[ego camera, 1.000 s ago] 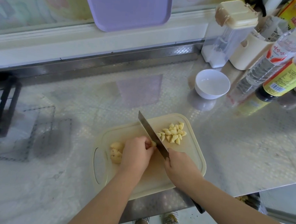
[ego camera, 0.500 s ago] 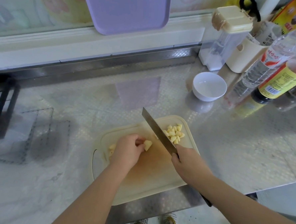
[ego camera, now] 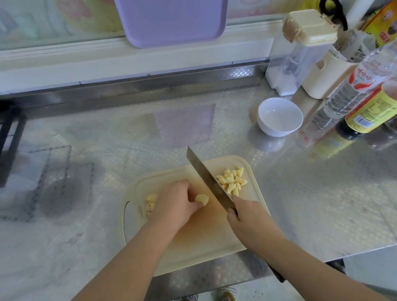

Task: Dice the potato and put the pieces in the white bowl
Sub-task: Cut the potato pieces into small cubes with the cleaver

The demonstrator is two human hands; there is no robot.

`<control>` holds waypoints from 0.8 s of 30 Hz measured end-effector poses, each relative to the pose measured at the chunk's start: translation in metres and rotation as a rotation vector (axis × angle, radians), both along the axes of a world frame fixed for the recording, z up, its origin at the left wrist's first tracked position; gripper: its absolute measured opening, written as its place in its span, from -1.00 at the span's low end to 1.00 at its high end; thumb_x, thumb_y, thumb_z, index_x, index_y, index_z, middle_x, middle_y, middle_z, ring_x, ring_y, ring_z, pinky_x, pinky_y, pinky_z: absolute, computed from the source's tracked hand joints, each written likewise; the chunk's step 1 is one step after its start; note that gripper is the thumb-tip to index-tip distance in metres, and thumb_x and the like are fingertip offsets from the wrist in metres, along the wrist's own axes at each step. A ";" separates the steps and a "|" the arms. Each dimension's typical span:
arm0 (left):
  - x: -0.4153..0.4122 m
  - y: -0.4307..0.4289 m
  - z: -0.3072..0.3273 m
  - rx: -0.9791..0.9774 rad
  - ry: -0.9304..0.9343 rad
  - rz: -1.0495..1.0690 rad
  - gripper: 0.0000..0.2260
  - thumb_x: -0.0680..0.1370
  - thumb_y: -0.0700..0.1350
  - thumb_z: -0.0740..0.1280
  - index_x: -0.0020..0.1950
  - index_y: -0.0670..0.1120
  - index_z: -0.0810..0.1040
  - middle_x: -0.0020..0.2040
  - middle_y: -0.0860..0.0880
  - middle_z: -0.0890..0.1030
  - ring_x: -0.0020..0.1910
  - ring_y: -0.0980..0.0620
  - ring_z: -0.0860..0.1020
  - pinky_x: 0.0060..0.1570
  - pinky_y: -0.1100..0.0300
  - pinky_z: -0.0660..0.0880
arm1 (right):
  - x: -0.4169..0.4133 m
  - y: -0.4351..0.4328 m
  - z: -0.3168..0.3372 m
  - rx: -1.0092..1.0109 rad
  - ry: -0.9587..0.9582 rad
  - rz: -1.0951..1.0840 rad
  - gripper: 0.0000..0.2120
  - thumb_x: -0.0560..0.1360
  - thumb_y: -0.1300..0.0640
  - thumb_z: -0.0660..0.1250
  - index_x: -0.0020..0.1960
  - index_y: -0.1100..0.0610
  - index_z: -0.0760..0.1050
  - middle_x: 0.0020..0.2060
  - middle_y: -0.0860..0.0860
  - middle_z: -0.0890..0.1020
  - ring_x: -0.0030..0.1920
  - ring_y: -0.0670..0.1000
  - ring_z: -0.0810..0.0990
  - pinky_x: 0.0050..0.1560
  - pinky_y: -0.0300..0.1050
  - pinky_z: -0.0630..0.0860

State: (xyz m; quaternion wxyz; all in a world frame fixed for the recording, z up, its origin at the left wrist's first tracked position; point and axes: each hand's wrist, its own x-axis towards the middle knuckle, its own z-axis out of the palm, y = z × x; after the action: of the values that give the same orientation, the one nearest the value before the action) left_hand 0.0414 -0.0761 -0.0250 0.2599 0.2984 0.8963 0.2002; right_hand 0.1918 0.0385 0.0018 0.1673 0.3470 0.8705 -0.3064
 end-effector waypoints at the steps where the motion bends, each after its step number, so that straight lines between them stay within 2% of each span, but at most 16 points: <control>1: -0.001 0.000 0.000 0.028 -0.005 -0.011 -0.75 0.44 0.01 0.50 0.06 0.00 0.58 -0.05 0.06 0.60 -0.09 0.05 0.57 -0.03 0.10 0.54 | 0.000 0.000 0.001 0.001 0.003 -0.001 -0.76 0.66 0.08 0.09 -0.18 0.03 0.34 -0.32 -0.03 0.49 -0.35 -0.06 0.45 -0.34 -0.17 0.36; 4: -0.001 0.000 -0.001 0.041 -0.029 -0.038 -0.75 0.45 -0.04 0.49 0.11 0.00 0.62 -0.02 0.08 0.62 -0.07 0.09 0.58 0.01 0.13 0.54 | 0.002 -0.002 0.000 0.018 0.004 0.010 -0.79 0.65 0.07 0.07 -0.12 0.05 0.38 -0.31 -0.02 0.50 -0.34 -0.02 0.48 -0.30 -0.08 0.45; 7: 0.005 0.000 -0.002 0.060 -0.043 0.016 -0.85 0.46 -0.05 0.48 0.00 -0.01 0.64 -0.12 0.09 0.65 -0.13 0.11 0.60 -0.10 0.23 0.51 | 0.003 -0.005 0.000 0.049 -0.013 0.070 -0.82 0.65 0.06 0.05 -0.09 0.03 0.35 -0.32 -0.04 0.47 -0.31 0.01 0.51 -0.26 -0.02 0.50; 11: 0.013 0.000 -0.001 0.122 -0.050 0.083 -0.90 0.48 -0.10 0.47 -0.03 -0.02 0.63 -0.16 0.11 0.63 -0.19 0.14 0.57 -0.20 0.31 0.41 | 0.005 -0.007 0.000 0.095 -0.032 0.143 -0.85 0.66 0.06 0.03 -0.02 0.02 0.34 -0.32 -0.04 0.47 -0.26 0.04 0.56 -0.18 0.02 0.59; 16: 0.018 0.000 -0.001 0.159 -0.042 0.112 -0.90 0.46 -0.08 0.47 -0.07 0.01 0.61 -0.20 0.09 0.64 -0.21 0.13 0.60 -0.18 0.22 0.52 | 0.007 -0.006 0.002 0.139 -0.048 0.199 -0.86 0.67 0.10 0.02 0.08 0.02 0.35 -0.28 -0.01 0.50 -0.23 0.09 0.59 -0.15 0.08 0.60; 24: 0.022 0.001 -0.010 0.200 0.010 0.117 -0.91 0.44 -0.10 0.48 -0.09 -0.01 0.64 -0.22 0.07 0.66 -0.23 0.10 0.61 -0.13 0.09 0.58 | 0.009 -0.004 0.000 0.184 -0.074 0.273 -0.78 0.67 0.09 0.01 0.21 0.03 0.39 -0.28 -0.03 0.47 -0.19 0.10 0.60 -0.17 0.03 0.59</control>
State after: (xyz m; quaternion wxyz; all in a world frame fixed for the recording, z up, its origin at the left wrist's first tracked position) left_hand 0.0633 -0.0754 -0.0349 0.2122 0.2710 0.8890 0.3021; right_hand 0.2013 0.0341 0.0022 0.2068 0.2507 0.9271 -0.1869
